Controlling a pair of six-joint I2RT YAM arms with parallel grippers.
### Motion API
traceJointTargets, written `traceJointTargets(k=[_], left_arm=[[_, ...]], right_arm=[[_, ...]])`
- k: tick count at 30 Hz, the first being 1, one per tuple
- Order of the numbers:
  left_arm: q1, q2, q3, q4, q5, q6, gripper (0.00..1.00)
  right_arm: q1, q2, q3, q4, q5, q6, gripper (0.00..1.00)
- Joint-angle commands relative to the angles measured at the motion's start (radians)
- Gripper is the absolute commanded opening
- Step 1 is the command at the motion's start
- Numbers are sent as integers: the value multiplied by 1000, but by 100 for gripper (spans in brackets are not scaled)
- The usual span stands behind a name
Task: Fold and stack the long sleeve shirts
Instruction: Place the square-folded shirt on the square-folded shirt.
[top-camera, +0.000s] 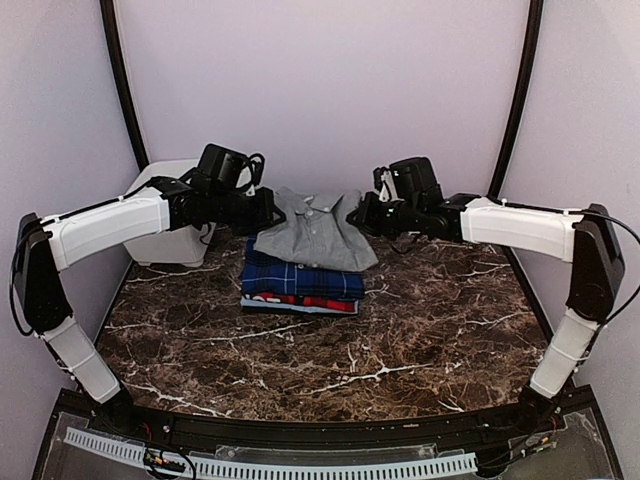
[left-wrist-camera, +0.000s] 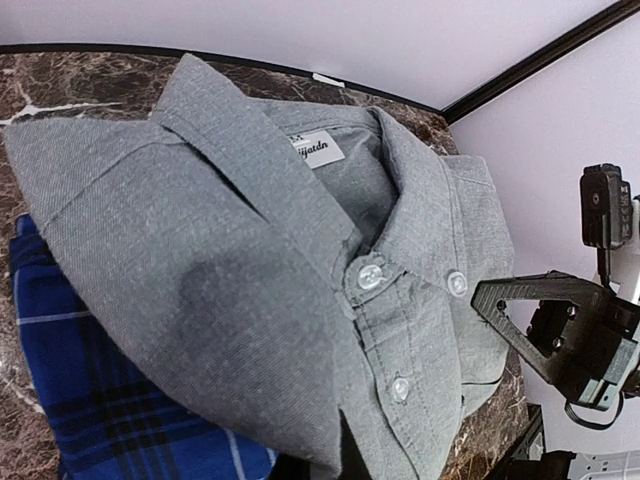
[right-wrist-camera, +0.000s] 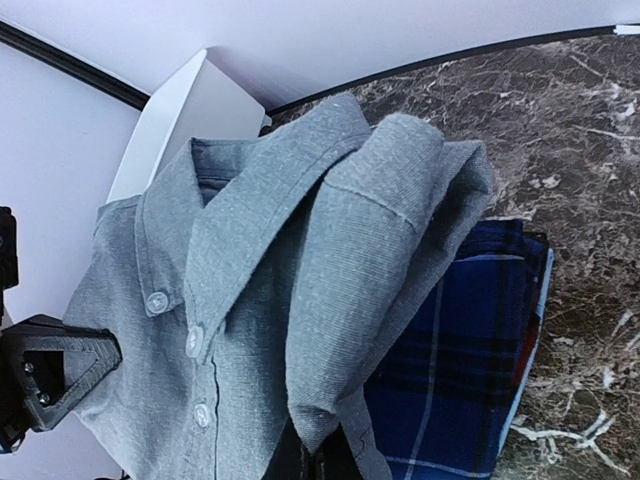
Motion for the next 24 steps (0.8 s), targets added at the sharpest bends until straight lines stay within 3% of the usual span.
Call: traceJointTargets(k=[1,15,17,20,24], left_arm=[[55,-86,-62,-3,54,27,0],[147,-22,-187,57,75,25,2],[158,7,-207,61,67,29,10],[176,32,-235,65,49,34,24],[192,39,-239,48,7,40,34]], right_arm=[[34,71,81,51,3,22,0],[-2,167,51,45,-7,5,0],[-19,167,10,62,-17,12,6],[-38,138,-54,81,-17,15,25],[-45,110,-72,53,1,-15,32]])
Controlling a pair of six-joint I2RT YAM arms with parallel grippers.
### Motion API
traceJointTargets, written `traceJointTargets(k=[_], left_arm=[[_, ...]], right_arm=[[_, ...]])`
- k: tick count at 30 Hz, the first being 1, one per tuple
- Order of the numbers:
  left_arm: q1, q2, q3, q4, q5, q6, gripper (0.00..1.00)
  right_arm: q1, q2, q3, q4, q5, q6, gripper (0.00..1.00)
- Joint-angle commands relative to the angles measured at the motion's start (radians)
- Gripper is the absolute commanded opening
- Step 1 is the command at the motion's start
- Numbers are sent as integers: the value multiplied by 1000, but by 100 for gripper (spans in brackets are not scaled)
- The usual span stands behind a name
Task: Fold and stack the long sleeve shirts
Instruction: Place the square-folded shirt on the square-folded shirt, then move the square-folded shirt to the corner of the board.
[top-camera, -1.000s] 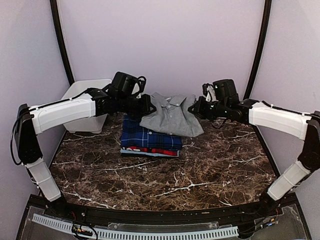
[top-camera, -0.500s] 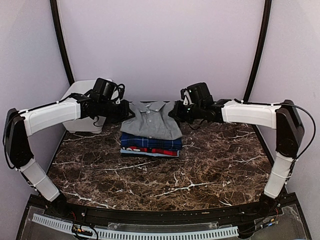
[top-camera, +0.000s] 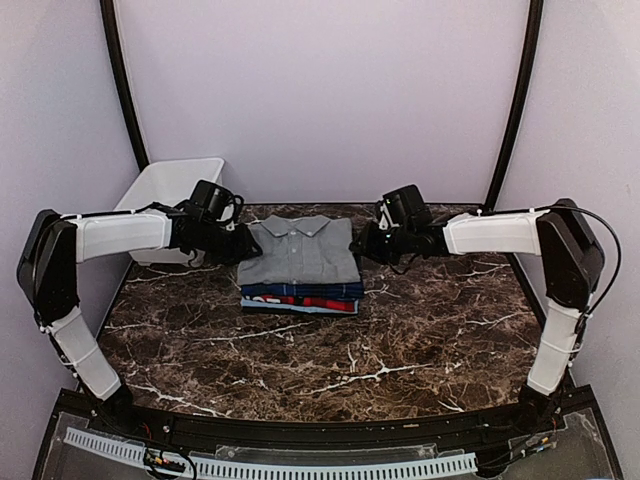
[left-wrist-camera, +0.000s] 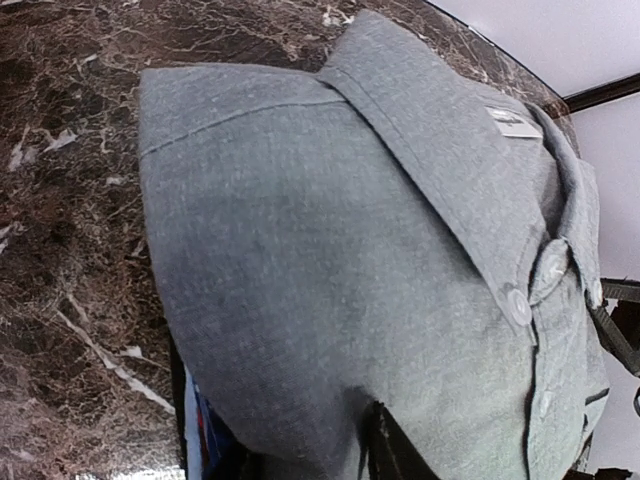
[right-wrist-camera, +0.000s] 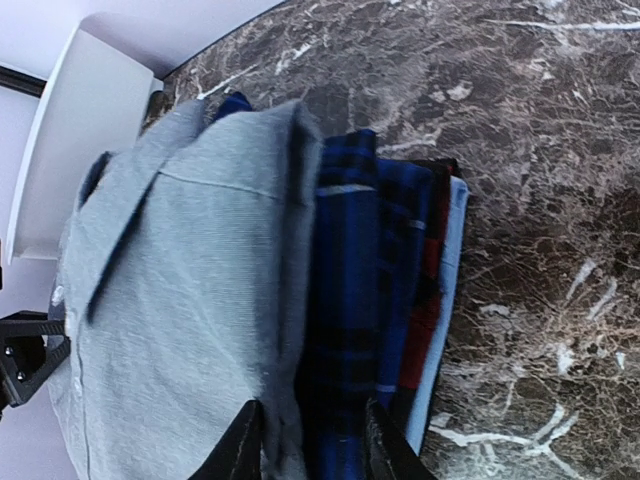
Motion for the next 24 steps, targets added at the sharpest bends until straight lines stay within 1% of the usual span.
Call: traceJointTargets(k=[1,4,6,9,10,12,15,19,23,24], left_arm=[[24,-3,-7,-10,-57,16,35],[32,-19,-11,-22,-77,18,37],[32,-35,-14,-27,-91,19,43],[34,-70,-21,-40,-119,17,48],[36,-78,-24,-43,-140,14,51],[52,-102,-40,-49,-157,5,54],[84,-146,-83,-37,-166,-6,55],[109,-170,-126,-33,-157,-13,55],[115,-163,-164,-26,-146,-35,52],[115,-161,-182,-21,-144,-43,50]], right_arm=[[-6,-50,-11,2,9,-39,33],[3,-73,-3,-33,34,-70,35],[13,-95,3,-62,64,-89,35],[34,-121,22,-105,98,-121,36],[43,-125,32,-121,111,-133,36],[65,-130,54,-152,130,-154,37],[102,-136,71,-167,159,-182,38],[135,-123,85,-172,149,-202,39],[158,-98,81,-176,139,-207,38],[160,-93,73,-173,139,-205,38]])
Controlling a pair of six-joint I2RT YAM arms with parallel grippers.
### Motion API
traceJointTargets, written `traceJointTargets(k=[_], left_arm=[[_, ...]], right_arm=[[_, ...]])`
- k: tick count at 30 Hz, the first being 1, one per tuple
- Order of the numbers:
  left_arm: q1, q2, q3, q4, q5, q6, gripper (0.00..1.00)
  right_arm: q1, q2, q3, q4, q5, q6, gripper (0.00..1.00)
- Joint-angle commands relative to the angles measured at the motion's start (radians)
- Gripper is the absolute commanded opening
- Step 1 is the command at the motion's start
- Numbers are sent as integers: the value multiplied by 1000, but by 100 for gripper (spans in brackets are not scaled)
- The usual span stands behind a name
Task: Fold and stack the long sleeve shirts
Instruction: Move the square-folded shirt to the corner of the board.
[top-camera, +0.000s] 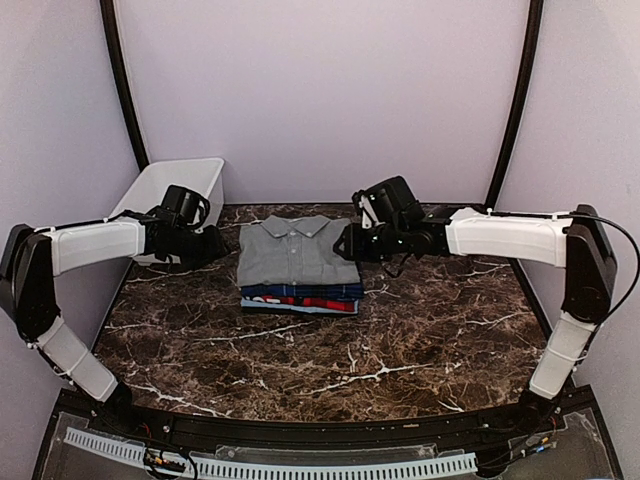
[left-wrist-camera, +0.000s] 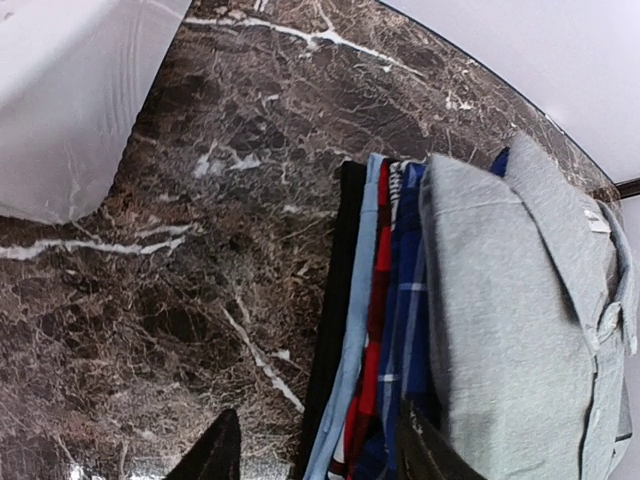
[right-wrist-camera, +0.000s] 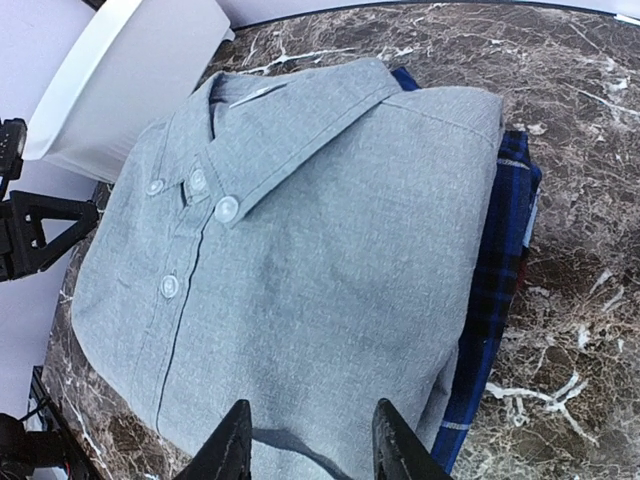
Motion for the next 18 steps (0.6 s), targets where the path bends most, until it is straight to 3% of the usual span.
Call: traceJointTargets(k=[1,10,18], left_arm=[[2,-16,-65,10,3,-31,48],[2,108,-100,85,35,-71,43],[-19,243,-73,144,64,-95,40]], right_arm=[[17,16,3,-1,9,-16,37],[22,-21,-123,44,-38,1,36],[24,-103,-128,19,-24,-18,37]])
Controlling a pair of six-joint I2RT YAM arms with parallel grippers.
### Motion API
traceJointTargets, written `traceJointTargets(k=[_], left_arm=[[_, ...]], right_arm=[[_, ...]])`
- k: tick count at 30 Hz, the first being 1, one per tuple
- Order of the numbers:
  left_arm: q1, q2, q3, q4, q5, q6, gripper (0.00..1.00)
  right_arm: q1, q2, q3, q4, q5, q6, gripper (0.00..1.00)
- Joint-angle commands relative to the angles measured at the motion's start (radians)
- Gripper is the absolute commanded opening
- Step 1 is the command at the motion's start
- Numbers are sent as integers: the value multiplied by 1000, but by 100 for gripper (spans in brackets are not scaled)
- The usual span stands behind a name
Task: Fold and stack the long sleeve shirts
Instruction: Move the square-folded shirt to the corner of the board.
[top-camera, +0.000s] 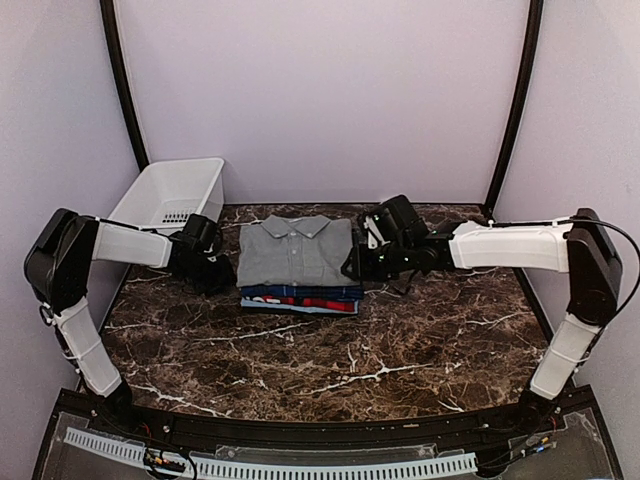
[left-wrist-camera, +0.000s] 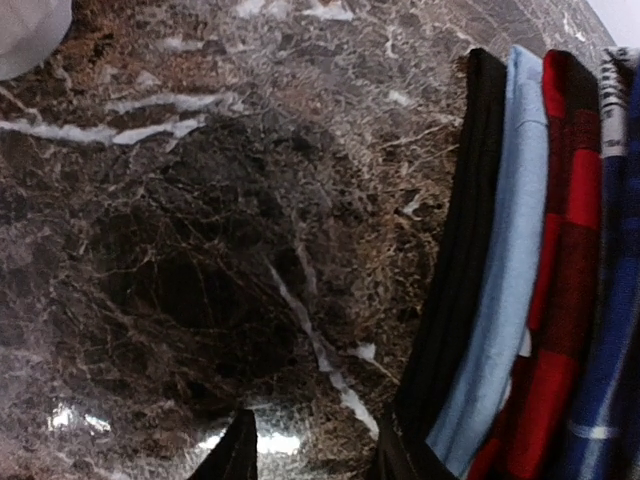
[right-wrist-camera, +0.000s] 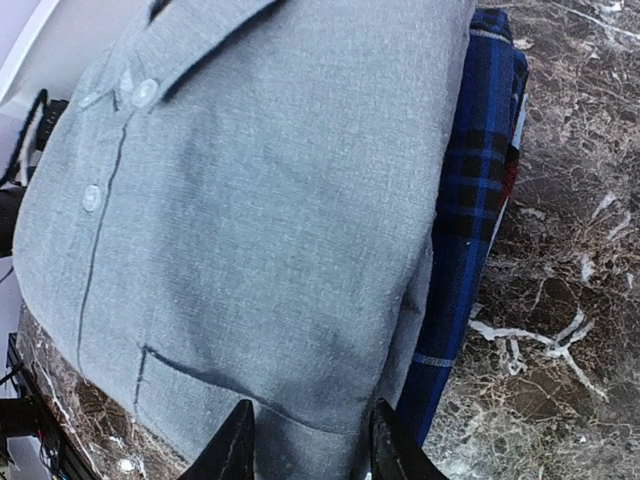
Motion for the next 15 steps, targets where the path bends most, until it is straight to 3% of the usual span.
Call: traceJointTargets(k=[1,8,15], left_arm=[[-20,62,20,40,19,-20,40],[-86,118,45,57,15,-58,39],[-179,197,143,63,17,-80,38]], right_arm=[[9,-102,4,6,16,-21,38],[-11,-240,13,-45,114,-64,50],[-89,-334,-25,-85,122,-99,52]])
